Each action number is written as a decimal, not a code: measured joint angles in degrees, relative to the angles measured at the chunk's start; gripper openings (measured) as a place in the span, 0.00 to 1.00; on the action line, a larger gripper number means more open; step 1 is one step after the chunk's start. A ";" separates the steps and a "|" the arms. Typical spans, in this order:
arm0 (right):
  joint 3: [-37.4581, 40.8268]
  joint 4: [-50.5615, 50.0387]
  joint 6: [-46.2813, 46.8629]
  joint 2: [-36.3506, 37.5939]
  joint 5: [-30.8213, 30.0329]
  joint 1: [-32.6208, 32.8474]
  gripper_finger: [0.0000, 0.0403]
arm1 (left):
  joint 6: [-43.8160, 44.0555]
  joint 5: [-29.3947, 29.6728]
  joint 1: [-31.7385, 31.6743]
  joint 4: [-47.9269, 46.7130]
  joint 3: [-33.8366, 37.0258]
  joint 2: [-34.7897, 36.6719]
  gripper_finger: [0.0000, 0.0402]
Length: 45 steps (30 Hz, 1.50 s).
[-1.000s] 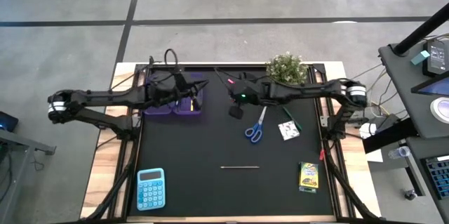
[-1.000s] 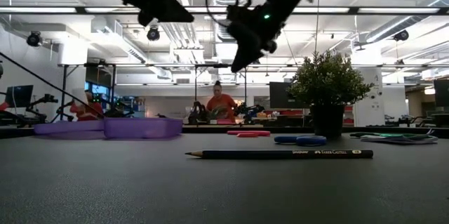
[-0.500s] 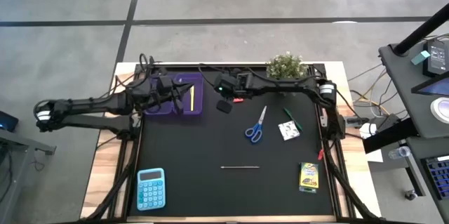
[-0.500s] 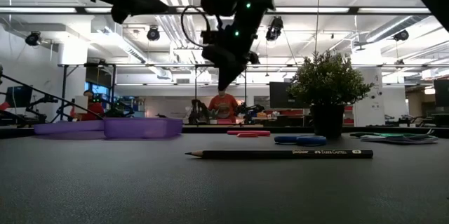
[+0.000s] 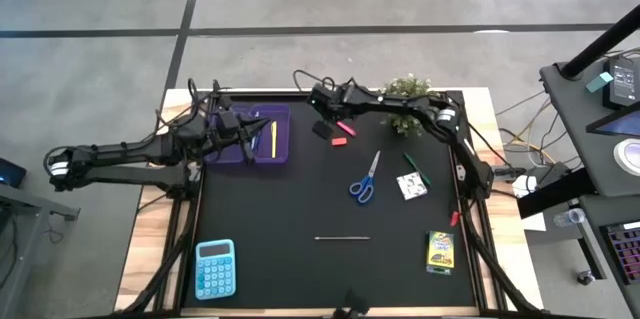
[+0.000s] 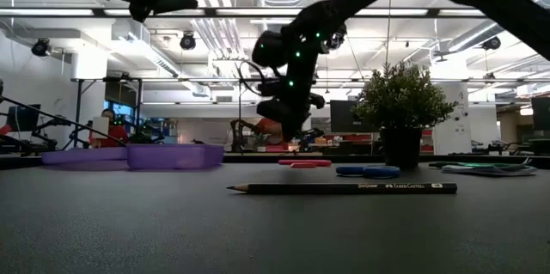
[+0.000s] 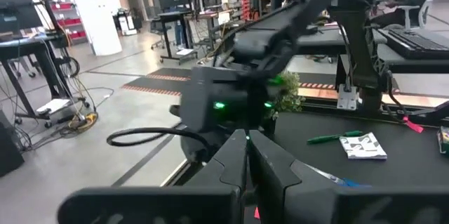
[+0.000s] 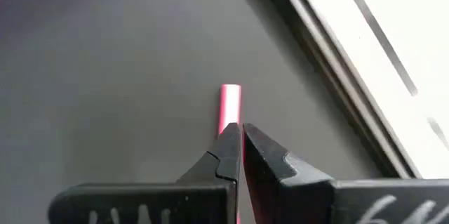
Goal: Pack school essentials
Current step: Put the pink pen into the purple box
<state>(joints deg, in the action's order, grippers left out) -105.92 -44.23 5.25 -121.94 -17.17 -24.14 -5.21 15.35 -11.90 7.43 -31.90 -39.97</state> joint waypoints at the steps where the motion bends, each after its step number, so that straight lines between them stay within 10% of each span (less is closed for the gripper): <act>1: -0.86 -0.96 -0.11 -0.56 0.85 -0.61 0.02 | -0.02 0.00 0.00 -0.14 0.00 0.00 0.00; 8: -7.20 -6.01 0.35 -4.11 10.60 -4.11 0.11 | -0.11 0.00 0.00 1.65 0.00 -1.19 0.00; 24: -8.07 -7.85 3.13 -6.78 12.28 -5.22 0.47 | -0.05 0.04 -0.02 2.49 -0.02 -4.26 0.00; 45: -8.03 -7.59 0.10 -9.34 21.60 -6.03 0.25 | -0.04 0.07 -0.01 2.64 -0.02 -3.50 0.00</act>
<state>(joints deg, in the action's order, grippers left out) -113.95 -51.82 5.34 -131.28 4.43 -30.17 -5.26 15.42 -11.91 10.08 -31.92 -43.46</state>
